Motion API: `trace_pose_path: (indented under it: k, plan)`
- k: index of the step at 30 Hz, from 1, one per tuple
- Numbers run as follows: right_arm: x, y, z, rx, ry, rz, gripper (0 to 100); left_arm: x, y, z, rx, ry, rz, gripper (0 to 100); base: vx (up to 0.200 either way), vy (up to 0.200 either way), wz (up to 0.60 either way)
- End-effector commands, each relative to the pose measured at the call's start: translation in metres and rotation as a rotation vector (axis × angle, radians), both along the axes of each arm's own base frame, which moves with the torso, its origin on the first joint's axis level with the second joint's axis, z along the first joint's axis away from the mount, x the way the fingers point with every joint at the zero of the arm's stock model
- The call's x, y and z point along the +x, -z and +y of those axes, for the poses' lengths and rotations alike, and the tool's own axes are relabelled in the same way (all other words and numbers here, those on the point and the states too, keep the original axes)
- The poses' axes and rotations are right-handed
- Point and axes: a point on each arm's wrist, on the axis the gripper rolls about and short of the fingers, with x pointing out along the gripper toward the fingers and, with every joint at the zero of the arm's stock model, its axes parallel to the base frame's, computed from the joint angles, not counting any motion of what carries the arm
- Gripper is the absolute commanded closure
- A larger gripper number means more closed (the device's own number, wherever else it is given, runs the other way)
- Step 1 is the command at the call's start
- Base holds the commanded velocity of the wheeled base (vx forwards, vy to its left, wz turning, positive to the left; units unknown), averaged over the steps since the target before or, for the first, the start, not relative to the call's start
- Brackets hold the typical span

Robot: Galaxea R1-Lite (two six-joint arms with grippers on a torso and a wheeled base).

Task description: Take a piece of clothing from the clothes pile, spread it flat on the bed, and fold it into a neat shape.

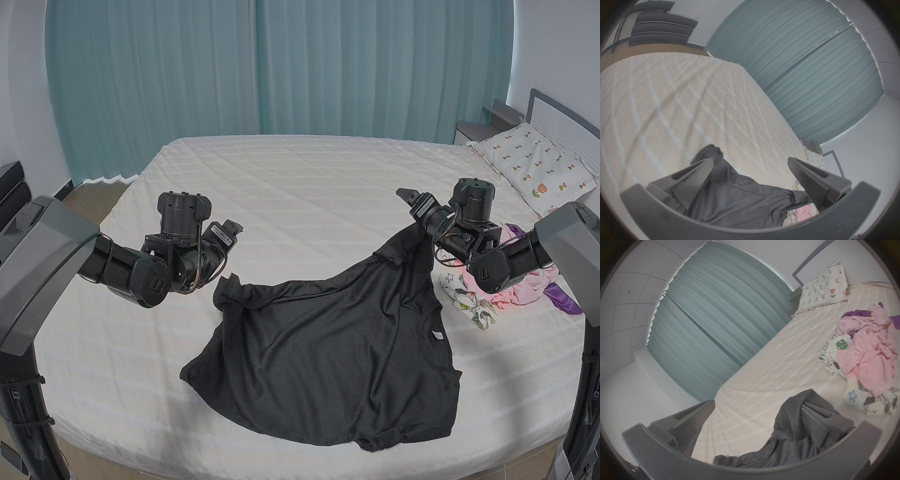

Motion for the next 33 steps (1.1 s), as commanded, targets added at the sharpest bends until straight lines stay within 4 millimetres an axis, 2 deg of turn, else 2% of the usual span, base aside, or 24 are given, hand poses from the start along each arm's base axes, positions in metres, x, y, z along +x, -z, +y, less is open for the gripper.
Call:
trace_pose_path:
  k: [1, 5, 7, 11, 12, 15, 17, 20, 21, 22, 24, 26, 29, 31, 33]
  plan:
    - [0.015, 0.031, -0.016, -0.022, 0.079, 0.056, 0, 0.009, 0.015, 0.013, 0.010, -0.040, 0.031, 0, 0.000, 0.000, 0.00]
    - [0.024, 0.046, -0.026, -0.038, 0.112, 0.096, 0, 0.012, 0.020, 0.021, 0.014, -0.058, 0.045, 0, 0.000, 0.000, 0.00]
    - [0.024, 0.060, -0.027, -0.073, 0.123, 0.170, 0, 0.011, 0.023, 0.021, 0.018, -0.056, 0.056, 0, 0.000, 0.000, 0.00]
    - [0.020, 0.096, -0.028, -0.252, 0.103, 0.347, 0, 0.005, 0.030, 0.023, 0.029, -0.049, 0.089, 0, 0.000, 0.000, 0.00]
    - [0.020, 0.099, -0.028, -0.259, 0.109, 0.351, 0, 0.004, 0.032, 0.022, 0.030, -0.046, 0.094, 0, 0.000, 0.000, 0.00]
    - [0.026, 0.093, -0.032, -0.251, 0.170, 0.306, 0, -0.001, 0.035, 0.022, 0.034, -0.042, 0.110, 0, 0.000, 0.000, 0.00]
    - [0.037, 0.080, -0.036, -0.202, 0.249, 0.214, 0, -0.007, 0.038, 0.023, 0.040, -0.033, 0.132, 0, 0.000, 0.000, 0.00]
    - [0.040, 0.050, -0.043, -0.091, 0.284, 0.093, 0, -0.018, 0.041, 0.024, 0.034, 0.009, 0.165, 0, 0.000, 0.000, 0.00]
    - [0.040, 0.048, -0.044, -0.087, 0.284, 0.090, 0, -0.019, 0.041, 0.023, 0.033, 0.013, 0.167, 0, 0.000, 0.000, 0.00]
    - [0.037, 0.035, -0.050, -0.024, 0.252, 0.090, 0, -0.027, 0.040, 0.024, 0.020, 0.044, 0.179, 0, 0.000, 0.000, 0.00]
    - [0.032, 0.032, -0.053, 0.055, 0.211, 0.150, 0, -0.036, 0.038, 0.026, 0.009, 0.068, 0.191, 0, 0.000, 0.000, 0.00]
    - [0.028, 0.041, -0.054, 0.091, 0.207, 0.259, 0, -0.043, 0.037, 0.028, 0.003, 0.080, 0.202, 0, 0.000, 0.000, 0.00]
    - [0.024, 0.049, -0.058, 0.089, 0.221, 0.329, 0, -0.051, 0.035, 0.030, 0.003, 0.085, 0.207, 0, 0.000, 0.000, 0.00]
    - [0.006, 0.065, -0.062, 0.055, 0.210, 0.414, 0, -0.066, 0.032, 0.034, 0.005, 0.089, 0.221, 0, 0.000, 0.000, 0.00]
    - [-0.011, 0.072, -0.061, 0.006, 0.165, 0.453, 0, -0.078, 0.030, 0.038, 0.005, 0.098, 0.232, 0, 0.000, 0.000, 0.00]
